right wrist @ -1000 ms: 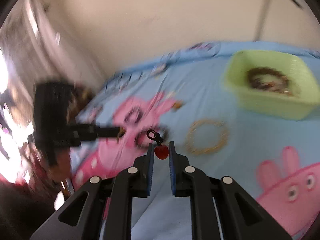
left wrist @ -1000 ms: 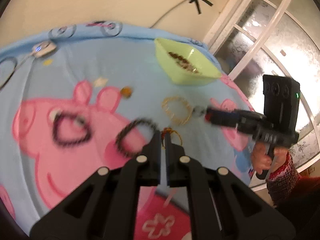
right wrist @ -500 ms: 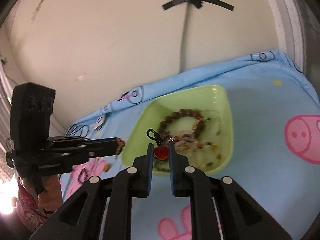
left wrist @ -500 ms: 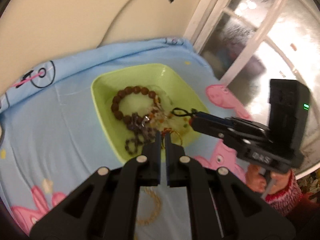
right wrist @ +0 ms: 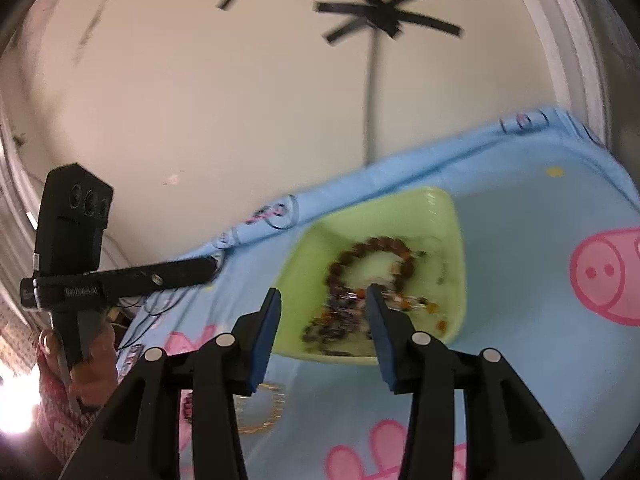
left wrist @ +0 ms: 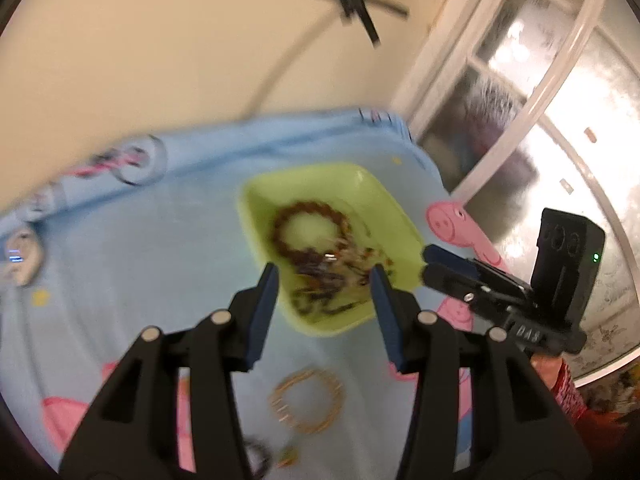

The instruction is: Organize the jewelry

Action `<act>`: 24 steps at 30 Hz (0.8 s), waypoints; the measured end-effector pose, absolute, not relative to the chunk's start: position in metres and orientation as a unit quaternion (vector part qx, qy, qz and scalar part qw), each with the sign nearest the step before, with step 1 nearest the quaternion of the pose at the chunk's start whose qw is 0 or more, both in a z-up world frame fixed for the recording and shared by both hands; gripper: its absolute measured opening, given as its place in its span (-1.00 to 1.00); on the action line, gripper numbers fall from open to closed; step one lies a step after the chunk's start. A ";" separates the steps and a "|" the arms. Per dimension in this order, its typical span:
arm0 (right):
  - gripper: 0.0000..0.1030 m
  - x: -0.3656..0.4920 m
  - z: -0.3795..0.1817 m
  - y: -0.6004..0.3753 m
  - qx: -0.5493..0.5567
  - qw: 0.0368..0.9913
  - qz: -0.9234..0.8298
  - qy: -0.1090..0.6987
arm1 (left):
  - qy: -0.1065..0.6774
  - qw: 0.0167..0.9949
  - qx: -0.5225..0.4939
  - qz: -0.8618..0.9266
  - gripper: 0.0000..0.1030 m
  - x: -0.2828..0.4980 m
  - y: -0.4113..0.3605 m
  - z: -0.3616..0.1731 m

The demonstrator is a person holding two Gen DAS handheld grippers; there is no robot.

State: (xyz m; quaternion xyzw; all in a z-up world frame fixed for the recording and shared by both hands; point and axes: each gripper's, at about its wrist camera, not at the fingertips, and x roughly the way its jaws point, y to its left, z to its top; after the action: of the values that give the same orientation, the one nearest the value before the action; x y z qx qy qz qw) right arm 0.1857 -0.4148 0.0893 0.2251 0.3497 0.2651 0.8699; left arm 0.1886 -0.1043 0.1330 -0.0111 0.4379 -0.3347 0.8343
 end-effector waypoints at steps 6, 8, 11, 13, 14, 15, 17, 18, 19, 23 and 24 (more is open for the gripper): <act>-0.63 0.167 0.102 -0.369 0.195 0.854 0.330 0.350 | 0.410 0.875 -0.017 -0.258 -0.12 0.158 -0.016 0.135; -0.66 0.157 0.099 -0.345 0.170 0.846 0.355 0.360 | 0.417 0.876 -0.021 -0.244 -0.12 0.152 0.002 0.124; -0.67 0.137 0.090 -0.307 0.114 0.839 0.377 0.375 | 0.432 0.870 -0.023 -0.235 -0.12 0.145 0.018 0.102; -0.67 0.125 0.081 -0.285 0.078 0.833 0.387 0.387 | 0.440 0.866 -0.024 -0.234 -0.12 0.144 0.019 0.090; -0.67 0.119 0.076 -0.275 0.063 0.829 0.393 0.394 | 0.447 0.862 -0.028 -0.236 -0.12 0.145 0.020 0.083; -0.67 0.115 0.073 -0.269 0.053 0.826 0.396 0.398 | 0.452 0.858 -0.033 -0.240 -0.12 0.147 0.019 0.076; -0.67 0.107 0.063 -0.256 0.026 0.822 0.396 0.409 | 0.458 0.853 -0.032 -0.247 -0.12 0.147 0.013 0.068; -0.67 0.106 0.060 -0.250 0.012 0.822 0.392 0.413 | 0.460 0.851 -0.024 -0.253 -0.12 0.148 0.005 0.063; -0.67 0.105 0.058 -0.247 0.000 0.822 0.390 0.415 | 0.460 0.850 -0.015 -0.257 -0.12 0.149 -0.004 0.060; -0.67 0.102 0.053 -0.237 -0.029 0.820 0.393 0.415 | 0.463 0.849 0.016 -0.253 -0.12 0.155 -0.030 0.047; -0.67 0.101 0.052 -0.235 -0.036 0.820 0.392 0.415 | 0.464 0.851 0.028 -0.246 -0.12 0.157 -0.036 0.043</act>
State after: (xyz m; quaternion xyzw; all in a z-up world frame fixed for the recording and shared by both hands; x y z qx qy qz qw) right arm 0.1013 -0.2348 0.0518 -0.0360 0.4151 0.3923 0.8200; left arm 0.1566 -0.0362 0.0426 0.0282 0.4636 -0.2462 0.8507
